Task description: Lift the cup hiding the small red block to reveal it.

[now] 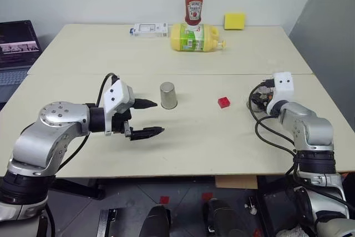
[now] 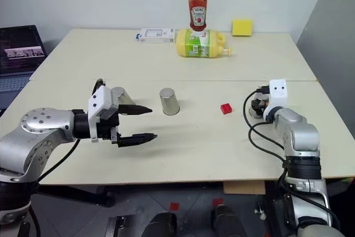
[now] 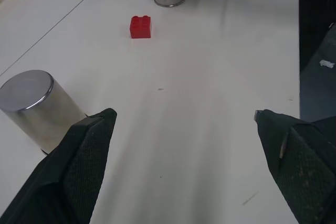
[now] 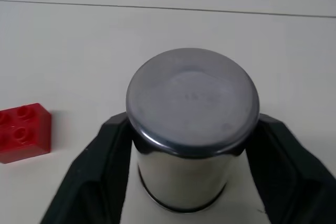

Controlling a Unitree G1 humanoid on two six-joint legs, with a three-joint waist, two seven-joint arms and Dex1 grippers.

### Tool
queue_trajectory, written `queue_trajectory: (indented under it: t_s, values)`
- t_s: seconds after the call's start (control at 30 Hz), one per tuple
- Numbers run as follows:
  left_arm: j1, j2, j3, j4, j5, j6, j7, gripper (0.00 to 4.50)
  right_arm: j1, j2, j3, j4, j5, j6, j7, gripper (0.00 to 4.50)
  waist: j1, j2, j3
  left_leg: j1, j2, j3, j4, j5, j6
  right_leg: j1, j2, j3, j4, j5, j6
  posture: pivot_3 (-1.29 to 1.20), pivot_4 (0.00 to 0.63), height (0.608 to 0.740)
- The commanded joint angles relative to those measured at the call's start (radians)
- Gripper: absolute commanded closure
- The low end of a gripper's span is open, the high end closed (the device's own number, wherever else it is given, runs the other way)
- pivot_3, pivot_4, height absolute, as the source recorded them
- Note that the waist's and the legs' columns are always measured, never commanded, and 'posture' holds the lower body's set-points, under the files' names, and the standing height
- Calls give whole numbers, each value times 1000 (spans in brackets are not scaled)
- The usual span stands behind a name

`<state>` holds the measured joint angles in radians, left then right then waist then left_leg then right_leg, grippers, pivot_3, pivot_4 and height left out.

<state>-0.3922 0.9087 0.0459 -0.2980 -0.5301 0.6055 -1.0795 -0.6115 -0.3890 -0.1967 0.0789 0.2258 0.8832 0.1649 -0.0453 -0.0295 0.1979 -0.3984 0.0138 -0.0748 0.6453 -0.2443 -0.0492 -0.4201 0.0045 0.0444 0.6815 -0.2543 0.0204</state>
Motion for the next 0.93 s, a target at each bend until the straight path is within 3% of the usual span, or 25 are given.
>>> queue_trajectory:
  t_s: [0.03,0.07,0.23,0.33,0.5,0.63,0.93]
  values:
    - [-6,2,25,-12,-1,-8,9,0,-46,7,-68,-73,43,0,-14,289,0,0,0,0,0,0,0,0,0,0,0,0,0,0,0,0,150,740]
    - [-2,5,30,-12,1,-9,12,0,-54,4,-77,-91,52,1,-11,50,0,0,0,0,0,0,0,0,0,0,0,0,0,0,0,0,150,740]
    - [18,17,71,-11,11,6,59,0,-84,-43,-84,-233,81,-75,39,50,-3,1,1,0,0,0,0,0,0,0,0,0,0,0,1,0,150,740]
    - [53,36,112,-29,30,34,118,0,-35,-96,-55,-356,121,-106,146,50,-3,1,1,0,0,-1,0,0,0,0,0,-1,0,-1,1,0,150,740]
    - [169,90,218,-49,47,59,146,0,200,-237,-8,-553,216,-185,434,50,-2,1,1,0,1,-1,-1,0,0,1,-1,-1,-1,-2,3,0,150,740]
    - [272,129,303,-37,41,40,92,0,389,-335,-35,-644,353,-146,621,50,7,1,1,0,0,-1,0,0,0,1,-2,-1,-1,-2,3,0,150,740]
    - [316,131,375,7,27,29,79,0,478,-380,-56,-634,438,-136,667,50,12,1,1,14,1,1,1,0,1,11,-2,-1,-1,-6,-2,0,150,740]
